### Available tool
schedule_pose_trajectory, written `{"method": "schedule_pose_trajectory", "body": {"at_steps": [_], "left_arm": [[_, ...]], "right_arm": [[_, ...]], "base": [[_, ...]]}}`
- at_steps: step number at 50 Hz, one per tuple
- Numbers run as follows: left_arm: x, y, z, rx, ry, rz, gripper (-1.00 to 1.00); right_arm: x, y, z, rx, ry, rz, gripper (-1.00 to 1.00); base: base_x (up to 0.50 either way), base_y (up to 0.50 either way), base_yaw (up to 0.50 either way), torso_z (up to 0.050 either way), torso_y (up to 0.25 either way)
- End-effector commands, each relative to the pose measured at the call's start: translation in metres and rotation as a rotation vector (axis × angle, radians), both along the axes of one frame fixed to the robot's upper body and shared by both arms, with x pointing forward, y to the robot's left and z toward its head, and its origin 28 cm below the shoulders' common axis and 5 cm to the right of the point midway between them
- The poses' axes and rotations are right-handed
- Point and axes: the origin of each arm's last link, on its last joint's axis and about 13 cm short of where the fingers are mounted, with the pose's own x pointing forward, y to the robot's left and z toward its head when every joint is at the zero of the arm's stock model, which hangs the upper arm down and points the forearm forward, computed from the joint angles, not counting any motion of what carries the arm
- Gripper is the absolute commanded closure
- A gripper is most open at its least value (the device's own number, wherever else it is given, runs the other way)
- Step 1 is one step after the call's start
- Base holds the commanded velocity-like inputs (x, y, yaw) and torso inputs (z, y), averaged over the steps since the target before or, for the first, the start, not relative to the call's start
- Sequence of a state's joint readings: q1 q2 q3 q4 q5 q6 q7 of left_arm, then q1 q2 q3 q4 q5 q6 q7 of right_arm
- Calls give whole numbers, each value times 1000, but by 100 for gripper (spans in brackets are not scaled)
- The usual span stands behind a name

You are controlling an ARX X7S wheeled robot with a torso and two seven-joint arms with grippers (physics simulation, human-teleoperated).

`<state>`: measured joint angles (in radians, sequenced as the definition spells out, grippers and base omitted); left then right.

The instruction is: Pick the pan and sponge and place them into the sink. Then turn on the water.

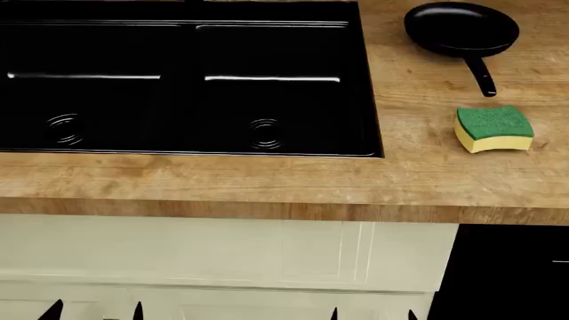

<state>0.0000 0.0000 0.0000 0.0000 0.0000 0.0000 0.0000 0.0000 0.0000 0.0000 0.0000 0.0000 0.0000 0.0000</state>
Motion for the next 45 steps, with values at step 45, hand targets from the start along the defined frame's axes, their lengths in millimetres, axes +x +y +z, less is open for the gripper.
{"method": "schedule_pose_trajectory", "body": {"at_steps": [45], "left_arm": [[0, 1, -2, 13, 23, 5, -100]], "right_arm": [[0, 0, 0, -16, -10, -27, -100]], "base": [[0, -109, 0, 0, 0]]}}
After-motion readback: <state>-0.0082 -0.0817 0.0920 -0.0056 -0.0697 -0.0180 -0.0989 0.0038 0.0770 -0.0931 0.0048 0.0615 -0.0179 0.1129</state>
